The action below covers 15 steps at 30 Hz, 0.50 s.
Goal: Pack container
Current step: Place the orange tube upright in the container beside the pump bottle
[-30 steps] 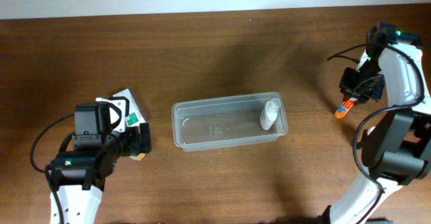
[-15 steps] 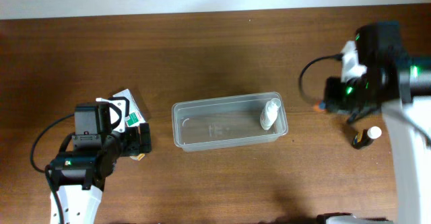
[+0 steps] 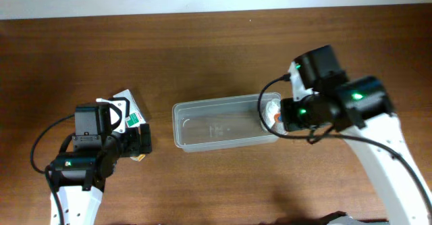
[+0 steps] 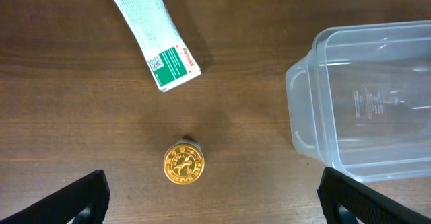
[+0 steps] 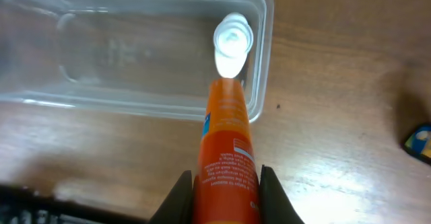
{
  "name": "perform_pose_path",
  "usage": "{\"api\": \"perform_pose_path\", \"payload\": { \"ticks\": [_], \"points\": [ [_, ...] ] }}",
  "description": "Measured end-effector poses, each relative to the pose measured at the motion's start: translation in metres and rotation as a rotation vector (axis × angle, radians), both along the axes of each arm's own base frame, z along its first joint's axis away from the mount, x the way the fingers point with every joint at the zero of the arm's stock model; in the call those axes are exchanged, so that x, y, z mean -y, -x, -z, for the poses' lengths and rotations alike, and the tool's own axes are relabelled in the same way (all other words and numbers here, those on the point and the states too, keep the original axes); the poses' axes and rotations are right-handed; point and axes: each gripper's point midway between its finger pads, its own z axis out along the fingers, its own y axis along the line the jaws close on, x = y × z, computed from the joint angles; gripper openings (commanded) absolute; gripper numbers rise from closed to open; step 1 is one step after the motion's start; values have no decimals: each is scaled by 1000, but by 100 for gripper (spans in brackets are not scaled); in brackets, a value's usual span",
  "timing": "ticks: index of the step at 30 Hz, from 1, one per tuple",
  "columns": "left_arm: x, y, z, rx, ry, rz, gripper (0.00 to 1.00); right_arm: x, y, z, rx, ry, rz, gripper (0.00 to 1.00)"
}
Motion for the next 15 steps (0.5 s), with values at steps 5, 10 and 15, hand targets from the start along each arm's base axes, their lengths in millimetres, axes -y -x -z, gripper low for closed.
{"api": "perform_pose_path", "payload": {
  "ticks": [5,10,15],
  "points": [
    [0,0,0,0,0,0,99,-1,-5,46,-70,26,3,12],
    [0,0,0,0,0,0,100,-1,-8,78,-126,52,8,12],
    [0,0,0,0,0,0,99,0,-12,100,-178,82,14,14]
  ]
}}
